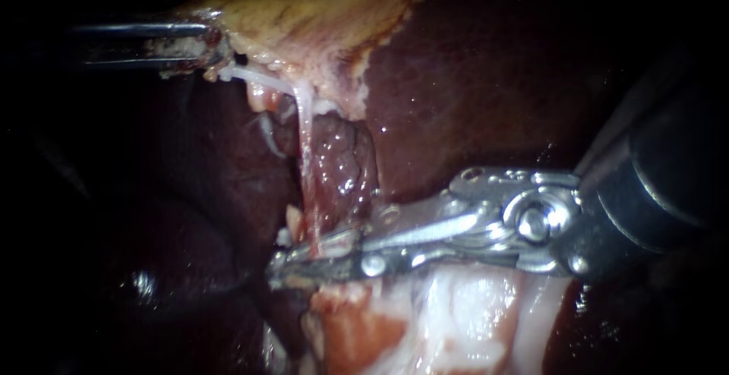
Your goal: Going back first clip right tube
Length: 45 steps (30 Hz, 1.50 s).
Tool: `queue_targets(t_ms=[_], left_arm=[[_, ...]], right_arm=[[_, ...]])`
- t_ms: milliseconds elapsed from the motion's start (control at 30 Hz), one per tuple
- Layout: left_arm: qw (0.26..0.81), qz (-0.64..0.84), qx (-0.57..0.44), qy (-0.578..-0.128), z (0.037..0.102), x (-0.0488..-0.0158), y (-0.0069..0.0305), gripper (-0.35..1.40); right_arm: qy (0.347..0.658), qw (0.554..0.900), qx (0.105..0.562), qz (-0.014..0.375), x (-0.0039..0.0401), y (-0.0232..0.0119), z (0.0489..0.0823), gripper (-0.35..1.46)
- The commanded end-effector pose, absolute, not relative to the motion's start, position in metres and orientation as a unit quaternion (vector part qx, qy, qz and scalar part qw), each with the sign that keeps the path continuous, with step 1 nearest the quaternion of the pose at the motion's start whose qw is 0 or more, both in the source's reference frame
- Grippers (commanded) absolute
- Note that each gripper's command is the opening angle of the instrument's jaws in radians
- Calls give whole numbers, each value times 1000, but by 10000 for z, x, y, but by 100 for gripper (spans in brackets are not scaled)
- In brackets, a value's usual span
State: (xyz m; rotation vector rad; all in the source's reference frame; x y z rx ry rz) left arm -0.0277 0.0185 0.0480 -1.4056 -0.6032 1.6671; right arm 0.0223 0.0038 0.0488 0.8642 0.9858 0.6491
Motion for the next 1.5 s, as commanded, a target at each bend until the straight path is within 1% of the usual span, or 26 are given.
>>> queue_targets(t_ms=[33,133,167,200,267,300,433,600,667,733,833,867,933,967,1067,1133,1300,1500], left_arm=[[426,667,-562,-241,480,-277,185,-35],[426,667,-562,-241,480,-277,185,-35],[426,667,-562,-241,480,-277,185,-35],[426,667,-562,-241,480,-277,185,-35],[426,667,-562,-241,480,-277,185,-35],[426,667,-562,-241,480,-277,185,-35],[425,667,-562,-241,480,-277,185,-35],[425,667,-562,-241,480,-277,185,-35],[425,667,-562,-241,480,-277,185,-35],[425,667,-562,-241,480,-277,185,-35],[425,667,-562,-241,480,-277,185,-35],[425,667,-562,-241,480,-276,185,-35],[425,667,-562,-241,480,-276,185,-35],[425,667,-562,-241,480,-276,185,-35],[425,667,-562,-242,480,-276,185,-35],[425,667,-562,-242,480,-275,185,-35],[425,667,-562,-242,480,-274,185,-35],[425,667,-562,-242,481,-274,185,-35]], right_arm=[[450,744,396,295,223,37,490,-35],[448,744,405,288,223,37,494,-35],[447,743,408,285,223,38,495,-25],[448,742,408,285,224,38,496,-6],[453,739,409,286,226,38,498,22],[454,738,409,286,228,38,500,29],[465,729,411,289,231,33,509,40],[469,729,409,285,235,21,524,45],[476,734,401,273,235,19,530,47],[490,741,385,249,235,20,533,47],[511,754,353,214,232,24,537,48],[520,760,333,202,230,25,539,49],[532,770,292,195,224,26,542,49],[538,774,277,187,218,26,544,50],[546,781,251,168,202,29,546,50],[548,783,243,163,191,31,547,50],[556,788,222,141,146,33,539,50],[558,790,211,139,93,41,522,50]])
